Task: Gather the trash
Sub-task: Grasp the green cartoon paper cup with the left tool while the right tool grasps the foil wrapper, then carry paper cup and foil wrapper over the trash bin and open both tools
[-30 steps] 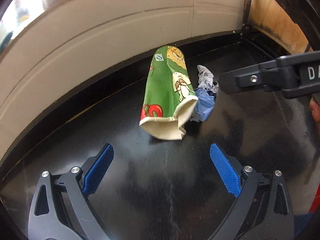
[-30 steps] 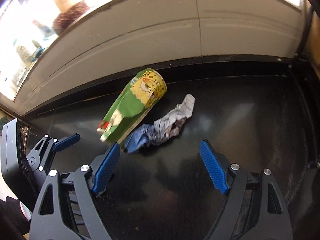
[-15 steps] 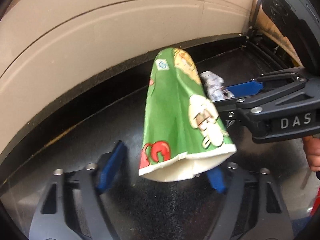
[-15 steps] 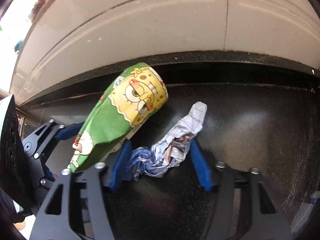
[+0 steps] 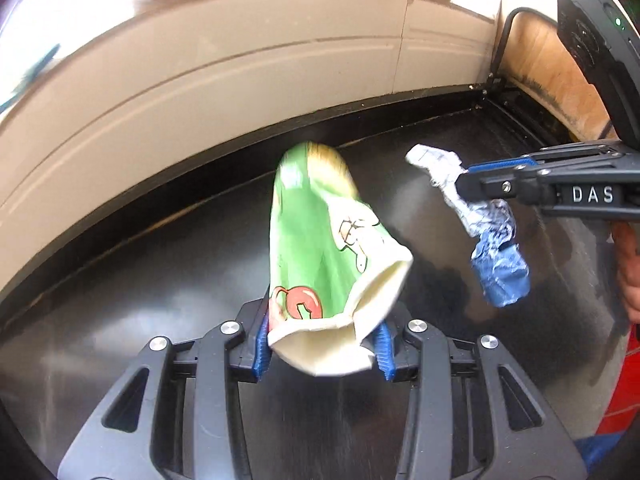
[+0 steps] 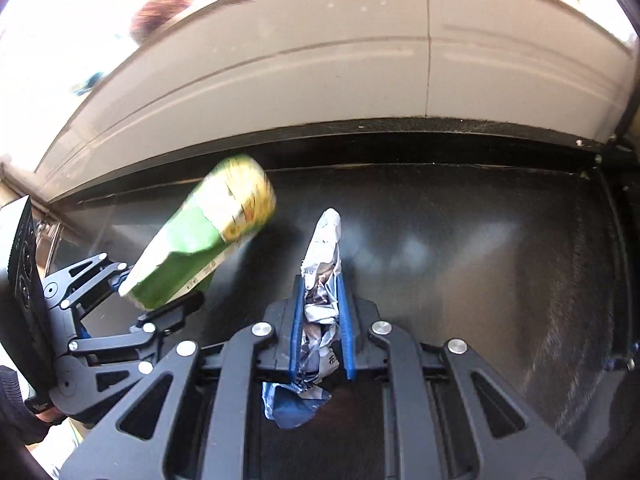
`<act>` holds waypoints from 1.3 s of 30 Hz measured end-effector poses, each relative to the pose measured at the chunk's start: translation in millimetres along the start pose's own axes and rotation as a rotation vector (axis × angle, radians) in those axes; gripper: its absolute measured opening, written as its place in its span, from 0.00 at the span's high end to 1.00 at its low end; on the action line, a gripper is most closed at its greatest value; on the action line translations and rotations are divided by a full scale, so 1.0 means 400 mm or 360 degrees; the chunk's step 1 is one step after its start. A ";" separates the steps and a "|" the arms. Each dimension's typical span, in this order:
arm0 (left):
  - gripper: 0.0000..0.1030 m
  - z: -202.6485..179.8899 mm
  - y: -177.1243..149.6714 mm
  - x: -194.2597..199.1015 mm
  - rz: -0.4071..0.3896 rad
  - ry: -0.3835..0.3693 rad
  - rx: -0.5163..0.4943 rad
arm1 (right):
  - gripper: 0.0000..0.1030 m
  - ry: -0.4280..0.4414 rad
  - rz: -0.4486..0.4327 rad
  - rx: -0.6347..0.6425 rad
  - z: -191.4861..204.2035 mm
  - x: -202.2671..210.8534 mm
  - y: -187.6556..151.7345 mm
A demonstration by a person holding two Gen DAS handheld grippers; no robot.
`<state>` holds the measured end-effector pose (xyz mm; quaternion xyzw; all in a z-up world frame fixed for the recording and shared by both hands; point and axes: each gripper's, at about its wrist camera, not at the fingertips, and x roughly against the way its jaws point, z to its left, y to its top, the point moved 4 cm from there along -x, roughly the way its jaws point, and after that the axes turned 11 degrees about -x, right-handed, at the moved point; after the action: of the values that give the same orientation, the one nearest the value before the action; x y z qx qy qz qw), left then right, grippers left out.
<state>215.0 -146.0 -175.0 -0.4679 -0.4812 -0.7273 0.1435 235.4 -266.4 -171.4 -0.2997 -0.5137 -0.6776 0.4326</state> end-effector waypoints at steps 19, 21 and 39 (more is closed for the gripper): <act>0.64 -0.036 -0.338 0.336 -0.0018 0.0168 0.0251 | 0.84 0.0049 -0.0021 0.0195 0.194 0.179 -0.315; 0.64 -0.025 -0.366 0.359 -0.0020 0.0185 0.0266 | 0.84 0.0061 -0.0021 0.0220 0.223 0.182 -0.324; 0.64 0.158 -0.773 0.707 0.0002 0.0755 0.0865 | 0.84 0.0533 0.0174 0.1005 0.885 0.154 -0.511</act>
<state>-101.8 128.2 -111.9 -0.2313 -0.6100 -0.6610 0.3708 11.6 74.5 -104.6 -0.0632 -0.6028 -0.5011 0.6176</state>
